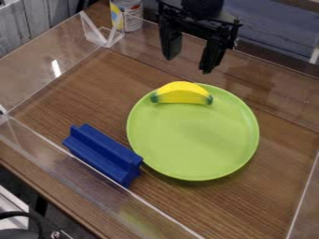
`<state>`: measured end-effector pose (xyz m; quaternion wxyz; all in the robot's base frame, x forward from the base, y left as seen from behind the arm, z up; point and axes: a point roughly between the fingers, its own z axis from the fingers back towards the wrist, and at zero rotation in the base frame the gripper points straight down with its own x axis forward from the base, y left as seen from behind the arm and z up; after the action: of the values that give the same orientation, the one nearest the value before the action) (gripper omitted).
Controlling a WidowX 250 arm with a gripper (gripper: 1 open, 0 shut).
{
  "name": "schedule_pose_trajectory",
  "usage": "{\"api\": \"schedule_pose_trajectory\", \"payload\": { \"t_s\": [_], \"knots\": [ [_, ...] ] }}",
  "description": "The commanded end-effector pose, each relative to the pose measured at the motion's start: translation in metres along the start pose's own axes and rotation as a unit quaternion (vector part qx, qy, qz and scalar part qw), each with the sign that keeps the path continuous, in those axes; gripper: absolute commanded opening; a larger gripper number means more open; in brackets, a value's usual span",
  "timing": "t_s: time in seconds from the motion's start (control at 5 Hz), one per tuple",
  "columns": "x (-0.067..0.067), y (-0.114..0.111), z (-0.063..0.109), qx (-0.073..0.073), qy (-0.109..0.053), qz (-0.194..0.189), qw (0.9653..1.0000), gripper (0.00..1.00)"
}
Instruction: Put the blue object in the green plate
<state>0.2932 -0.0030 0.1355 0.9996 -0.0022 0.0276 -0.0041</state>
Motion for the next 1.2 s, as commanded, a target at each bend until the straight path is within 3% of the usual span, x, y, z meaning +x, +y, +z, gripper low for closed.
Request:
{"api": "schedule_pose_trajectory", "payload": {
  "t_s": [0.0, 0.2, 0.4, 0.6, 0.8, 1.0],
  "knots": [
    [-0.011, 0.012, -0.008, -0.004, 0.006, 0.1, 0.995, 1.0],
    [-0.038, 0.034, -0.012, -0.017, -0.01, 0.218, 0.9757, 1.0],
    [-0.058, 0.057, -0.016, -0.033, -0.022, 0.332, 0.9426, 1.0],
    [-0.076, 0.073, -0.023, -0.045, -0.028, 0.436, 0.8985, 1.0],
    [-0.09, 0.081, -0.035, -0.051, -0.029, 0.523, 0.8502, 1.0],
    [-0.101, 0.089, -0.053, -0.052, -0.029, 0.571, 0.8191, 1.0]
  ]
}}
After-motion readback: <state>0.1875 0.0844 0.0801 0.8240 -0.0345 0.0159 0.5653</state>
